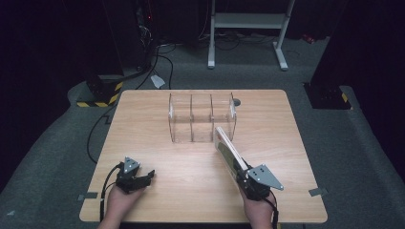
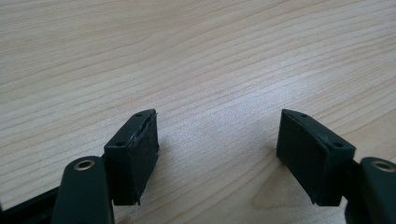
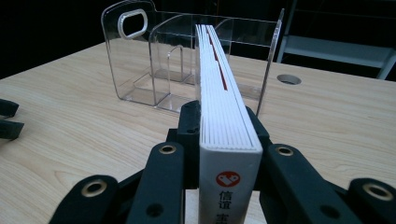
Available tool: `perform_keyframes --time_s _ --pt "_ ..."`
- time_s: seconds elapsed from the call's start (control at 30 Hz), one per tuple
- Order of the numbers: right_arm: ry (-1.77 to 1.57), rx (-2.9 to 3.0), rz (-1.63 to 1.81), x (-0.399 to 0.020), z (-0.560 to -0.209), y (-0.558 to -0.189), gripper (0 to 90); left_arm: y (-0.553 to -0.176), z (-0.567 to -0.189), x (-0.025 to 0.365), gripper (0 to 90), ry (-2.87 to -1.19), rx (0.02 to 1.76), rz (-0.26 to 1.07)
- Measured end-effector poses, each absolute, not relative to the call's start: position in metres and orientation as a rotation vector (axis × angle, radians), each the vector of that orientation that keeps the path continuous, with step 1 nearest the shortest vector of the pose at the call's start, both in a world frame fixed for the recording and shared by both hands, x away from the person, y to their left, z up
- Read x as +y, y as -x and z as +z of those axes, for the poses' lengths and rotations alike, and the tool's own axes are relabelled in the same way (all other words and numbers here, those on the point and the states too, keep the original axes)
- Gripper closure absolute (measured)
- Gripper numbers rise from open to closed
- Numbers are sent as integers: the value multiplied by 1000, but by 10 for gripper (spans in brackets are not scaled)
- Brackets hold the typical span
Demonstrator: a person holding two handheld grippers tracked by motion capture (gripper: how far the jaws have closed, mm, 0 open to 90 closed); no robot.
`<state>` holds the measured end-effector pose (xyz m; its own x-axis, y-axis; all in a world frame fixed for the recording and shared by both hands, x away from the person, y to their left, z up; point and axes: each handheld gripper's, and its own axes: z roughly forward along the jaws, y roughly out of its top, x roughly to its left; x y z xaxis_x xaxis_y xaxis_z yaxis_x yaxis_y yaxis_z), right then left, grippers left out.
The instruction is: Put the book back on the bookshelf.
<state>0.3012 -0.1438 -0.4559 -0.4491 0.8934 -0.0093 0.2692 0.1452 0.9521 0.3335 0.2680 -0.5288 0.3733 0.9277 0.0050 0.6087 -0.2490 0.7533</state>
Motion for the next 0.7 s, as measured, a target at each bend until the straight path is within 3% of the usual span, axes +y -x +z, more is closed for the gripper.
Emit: perform_keyframes --time_s 0.7 --pt "-1109 1770 1313 -145 -449 -315 755 -334 -529 268 266 -1960 1340 611"
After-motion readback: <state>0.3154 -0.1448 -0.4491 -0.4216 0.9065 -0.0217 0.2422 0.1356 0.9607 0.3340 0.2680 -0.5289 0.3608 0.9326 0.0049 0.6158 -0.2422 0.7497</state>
